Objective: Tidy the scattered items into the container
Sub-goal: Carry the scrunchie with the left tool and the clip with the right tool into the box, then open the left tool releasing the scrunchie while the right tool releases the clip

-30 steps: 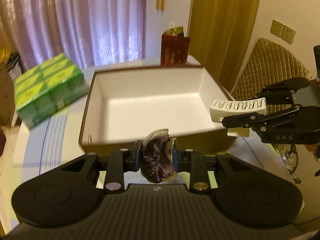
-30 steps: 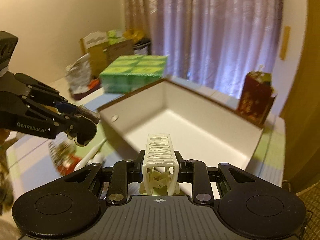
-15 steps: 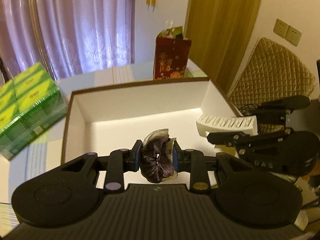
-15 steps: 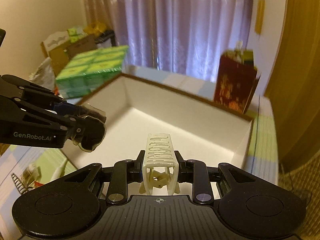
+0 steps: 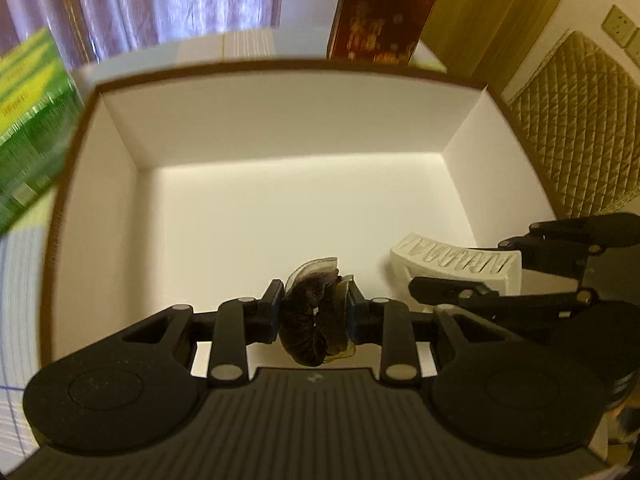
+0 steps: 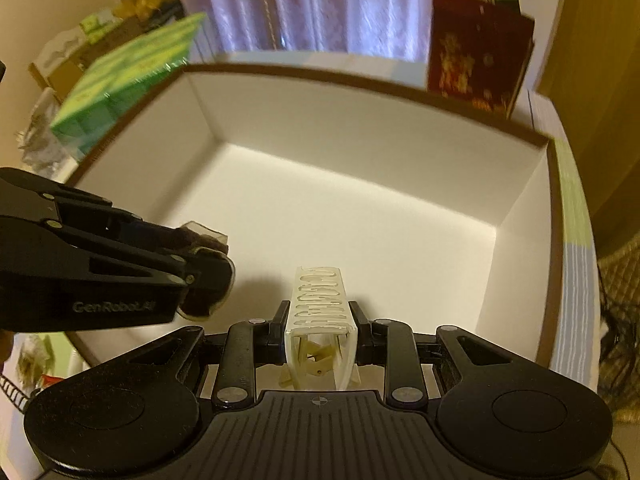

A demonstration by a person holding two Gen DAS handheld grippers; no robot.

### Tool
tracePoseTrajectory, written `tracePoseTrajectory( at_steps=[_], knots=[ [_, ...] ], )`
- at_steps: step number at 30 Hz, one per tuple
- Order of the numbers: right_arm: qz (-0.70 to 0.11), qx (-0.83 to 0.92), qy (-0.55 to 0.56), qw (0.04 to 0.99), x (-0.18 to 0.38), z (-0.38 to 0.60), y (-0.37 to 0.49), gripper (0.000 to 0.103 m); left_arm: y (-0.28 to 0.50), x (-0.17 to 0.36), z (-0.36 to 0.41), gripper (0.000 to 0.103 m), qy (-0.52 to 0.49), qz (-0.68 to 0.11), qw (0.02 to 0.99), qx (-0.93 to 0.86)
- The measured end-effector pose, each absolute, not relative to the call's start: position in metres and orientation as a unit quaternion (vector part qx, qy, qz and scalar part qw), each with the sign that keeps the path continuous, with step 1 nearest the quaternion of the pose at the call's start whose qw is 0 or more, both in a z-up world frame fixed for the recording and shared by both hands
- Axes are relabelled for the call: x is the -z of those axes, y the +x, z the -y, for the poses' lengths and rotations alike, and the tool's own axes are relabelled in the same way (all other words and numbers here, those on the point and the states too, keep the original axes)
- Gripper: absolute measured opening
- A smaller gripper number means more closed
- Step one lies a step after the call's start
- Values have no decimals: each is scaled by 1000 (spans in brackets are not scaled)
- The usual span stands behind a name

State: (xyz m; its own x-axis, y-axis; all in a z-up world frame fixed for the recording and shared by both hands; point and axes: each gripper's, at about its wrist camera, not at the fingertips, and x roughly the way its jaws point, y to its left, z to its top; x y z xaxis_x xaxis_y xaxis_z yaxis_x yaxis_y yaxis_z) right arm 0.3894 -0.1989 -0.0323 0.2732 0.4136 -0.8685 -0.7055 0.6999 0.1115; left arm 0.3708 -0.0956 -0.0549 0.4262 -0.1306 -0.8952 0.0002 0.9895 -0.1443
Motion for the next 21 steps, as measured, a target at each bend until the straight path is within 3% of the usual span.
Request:
tracePoseTrajectory(
  at_steps=[7, 10, 21],
  knots=[
    [-499, -344, -160, 779, 37, 200, 390, 30, 376, 67, 96, 42, -89, -559, 824, 31],
    [-502, -344, -163, 777, 37, 198, 389, 30, 376, 63, 92, 55, -92, -558, 824, 24],
    [-497, -351, -185, 772, 33, 186, 383, 31, 369, 50, 85, 61, -95, -549, 830, 14]
  ],
)
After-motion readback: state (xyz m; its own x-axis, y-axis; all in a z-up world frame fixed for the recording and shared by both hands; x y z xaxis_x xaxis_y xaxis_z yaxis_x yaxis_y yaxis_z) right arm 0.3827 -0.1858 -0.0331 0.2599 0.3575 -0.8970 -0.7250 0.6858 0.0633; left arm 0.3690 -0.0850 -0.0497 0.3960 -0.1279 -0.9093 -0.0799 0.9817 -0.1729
